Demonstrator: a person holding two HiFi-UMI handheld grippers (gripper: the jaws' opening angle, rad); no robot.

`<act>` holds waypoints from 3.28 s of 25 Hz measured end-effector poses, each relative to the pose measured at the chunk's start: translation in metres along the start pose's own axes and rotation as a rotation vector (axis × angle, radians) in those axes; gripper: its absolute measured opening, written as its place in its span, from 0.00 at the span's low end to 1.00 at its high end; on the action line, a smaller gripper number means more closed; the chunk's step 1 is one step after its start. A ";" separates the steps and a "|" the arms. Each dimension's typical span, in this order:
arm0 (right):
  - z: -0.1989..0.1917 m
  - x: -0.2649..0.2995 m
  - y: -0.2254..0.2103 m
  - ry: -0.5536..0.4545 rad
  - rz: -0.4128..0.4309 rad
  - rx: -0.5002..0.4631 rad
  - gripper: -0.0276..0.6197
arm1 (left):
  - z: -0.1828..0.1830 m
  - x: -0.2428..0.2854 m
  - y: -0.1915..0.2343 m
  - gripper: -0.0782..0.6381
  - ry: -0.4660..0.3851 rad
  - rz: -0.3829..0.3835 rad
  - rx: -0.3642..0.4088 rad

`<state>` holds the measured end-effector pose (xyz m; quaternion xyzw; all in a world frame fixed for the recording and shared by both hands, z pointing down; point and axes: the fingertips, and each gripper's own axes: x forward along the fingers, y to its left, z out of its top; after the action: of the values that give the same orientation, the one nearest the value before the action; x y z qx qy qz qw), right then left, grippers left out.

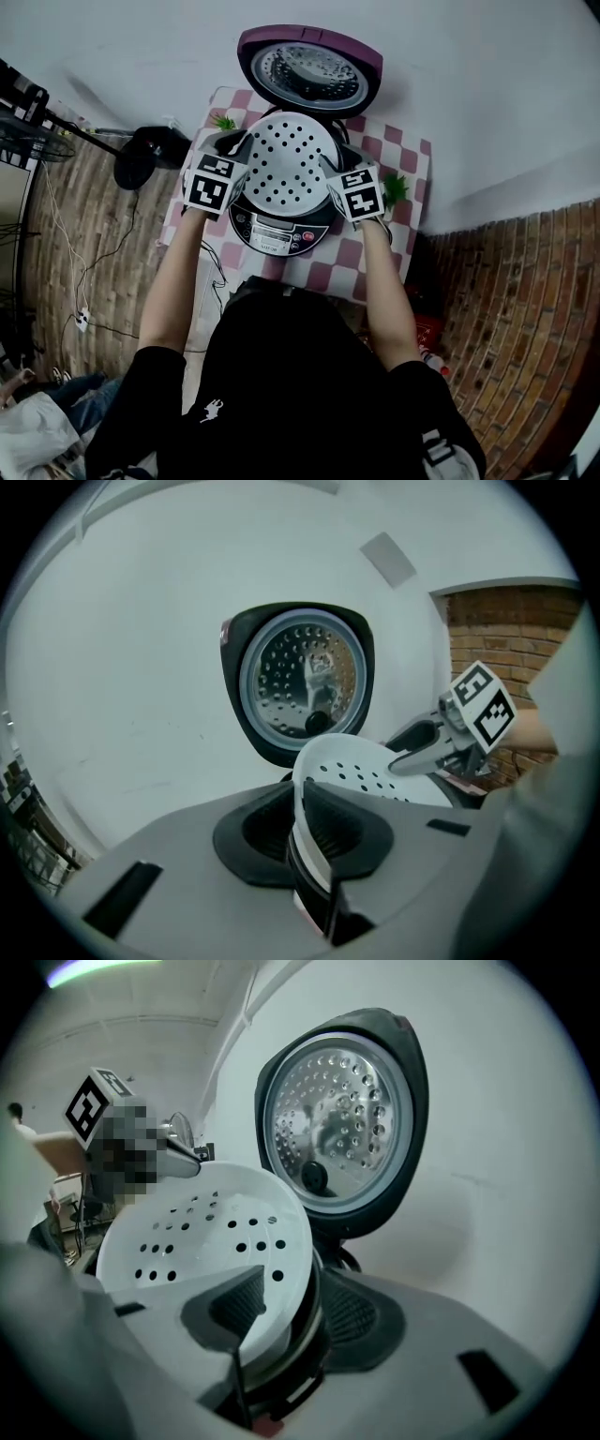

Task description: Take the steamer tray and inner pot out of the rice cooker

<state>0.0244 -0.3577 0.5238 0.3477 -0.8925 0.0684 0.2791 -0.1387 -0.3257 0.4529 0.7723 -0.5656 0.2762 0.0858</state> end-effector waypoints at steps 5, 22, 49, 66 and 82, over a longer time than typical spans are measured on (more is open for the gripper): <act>0.001 0.008 0.001 0.018 0.028 0.018 0.26 | 0.006 -0.007 -0.001 0.15 -0.044 -0.013 -0.011; 0.030 -0.062 -0.054 -0.204 -0.108 0.281 0.07 | 0.007 -0.021 -0.029 0.31 -0.087 -0.010 -0.028; -0.134 -0.237 -0.125 -0.150 -0.330 0.513 0.07 | 0.042 -0.037 -0.198 0.11 -0.130 -0.224 -0.018; -0.286 -0.210 -0.080 0.088 -0.300 0.675 0.07 | 0.008 -0.039 -0.305 0.11 -0.060 -0.393 0.067; -0.343 -0.183 -0.071 0.247 -0.321 0.740 0.08 | -0.034 -0.029 -0.349 0.11 0.026 -0.468 0.149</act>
<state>0.3355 -0.1959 0.7052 0.5483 -0.7019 0.3813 0.2475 0.1654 -0.1657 0.5287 0.8828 -0.3481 0.2999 0.0975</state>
